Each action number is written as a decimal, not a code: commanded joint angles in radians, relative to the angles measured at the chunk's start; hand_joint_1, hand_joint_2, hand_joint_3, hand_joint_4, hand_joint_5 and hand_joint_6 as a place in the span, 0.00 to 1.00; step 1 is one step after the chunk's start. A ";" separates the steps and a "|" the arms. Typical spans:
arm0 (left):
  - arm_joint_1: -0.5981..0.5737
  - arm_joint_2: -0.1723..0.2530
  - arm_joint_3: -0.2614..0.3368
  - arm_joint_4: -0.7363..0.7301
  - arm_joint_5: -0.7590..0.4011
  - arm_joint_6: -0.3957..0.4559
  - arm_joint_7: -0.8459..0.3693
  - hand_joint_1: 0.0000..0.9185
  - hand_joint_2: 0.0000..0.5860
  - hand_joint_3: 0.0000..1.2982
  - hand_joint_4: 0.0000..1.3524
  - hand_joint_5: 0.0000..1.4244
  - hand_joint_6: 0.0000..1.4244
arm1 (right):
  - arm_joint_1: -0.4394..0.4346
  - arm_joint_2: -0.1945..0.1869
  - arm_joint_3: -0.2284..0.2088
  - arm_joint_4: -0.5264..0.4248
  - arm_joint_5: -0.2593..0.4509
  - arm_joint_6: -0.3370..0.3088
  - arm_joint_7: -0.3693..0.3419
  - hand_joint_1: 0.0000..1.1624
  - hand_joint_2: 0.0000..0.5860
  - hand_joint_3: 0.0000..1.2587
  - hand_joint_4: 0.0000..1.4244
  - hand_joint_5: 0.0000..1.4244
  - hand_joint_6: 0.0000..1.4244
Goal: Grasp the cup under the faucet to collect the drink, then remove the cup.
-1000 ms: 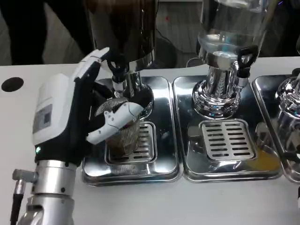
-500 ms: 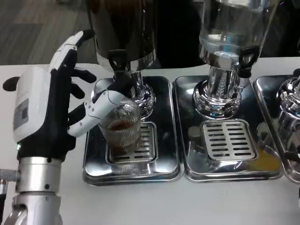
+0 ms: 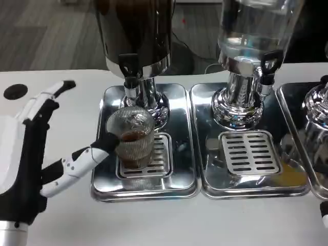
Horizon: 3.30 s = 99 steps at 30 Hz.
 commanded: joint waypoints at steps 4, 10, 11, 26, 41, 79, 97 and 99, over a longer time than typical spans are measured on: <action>0.090 0.055 0.051 0.036 0.008 -0.017 -0.031 0.00 0.05 0.20 0.15 0.18 0.35 | -0.034 -0.002 0.021 -0.026 0.063 0.068 0.083 0.42 0.56 0.17 0.08 0.10 0.02; 0.167 0.059 0.015 0.053 0.026 -0.063 -0.029 0.00 0.05 0.20 0.15 0.18 0.35 | -0.135 -0.054 0.023 -0.022 0.057 0.107 0.157 0.45 0.42 0.18 0.10 0.13 0.04; 0.176 0.059 0.008 0.054 0.029 -0.070 -0.027 0.00 0.05 0.20 0.15 0.18 0.35 | -0.154 -0.063 0.025 -0.028 0.056 0.117 0.167 0.45 0.40 0.18 0.10 0.14 0.05; 0.327 0.039 -0.060 0.087 0.075 -0.176 0.029 0.00 0.06 0.20 0.15 0.18 0.35 | -0.272 -0.044 0.100 -0.157 0.107 0.303 0.274 0.57 0.23 0.16 0.16 0.18 0.13; 0.419 0.031 0.018 0.106 0.065 -0.193 0.089 0.00 0.07 0.19 0.13 0.17 0.35 | -0.458 0.019 0.261 -0.113 0.059 0.465 0.316 0.55 0.24 0.13 0.08 0.11 0.07; 0.541 -0.001 0.020 0.101 0.077 -0.280 0.124 0.00 0.09 0.19 0.14 0.18 0.36 | -0.967 0.282 0.402 0.405 -0.050 0.553 0.216 0.57 0.22 0.13 0.09 0.12 0.08; 0.535 0.001 0.053 0.108 0.053 -0.294 0.104 0.00 0.09 0.20 0.15 0.18 0.36 | -1.037 0.362 0.434 0.530 -0.058 0.500 0.197 0.59 0.19 0.09 0.06 0.10 0.04; 0.531 0.002 0.055 0.111 0.049 -0.291 0.101 0.00 0.09 0.20 0.15 0.18 0.36 | -1.042 0.365 0.438 0.538 -0.062 0.492 0.197 0.61 0.17 0.06 0.05 0.09 0.04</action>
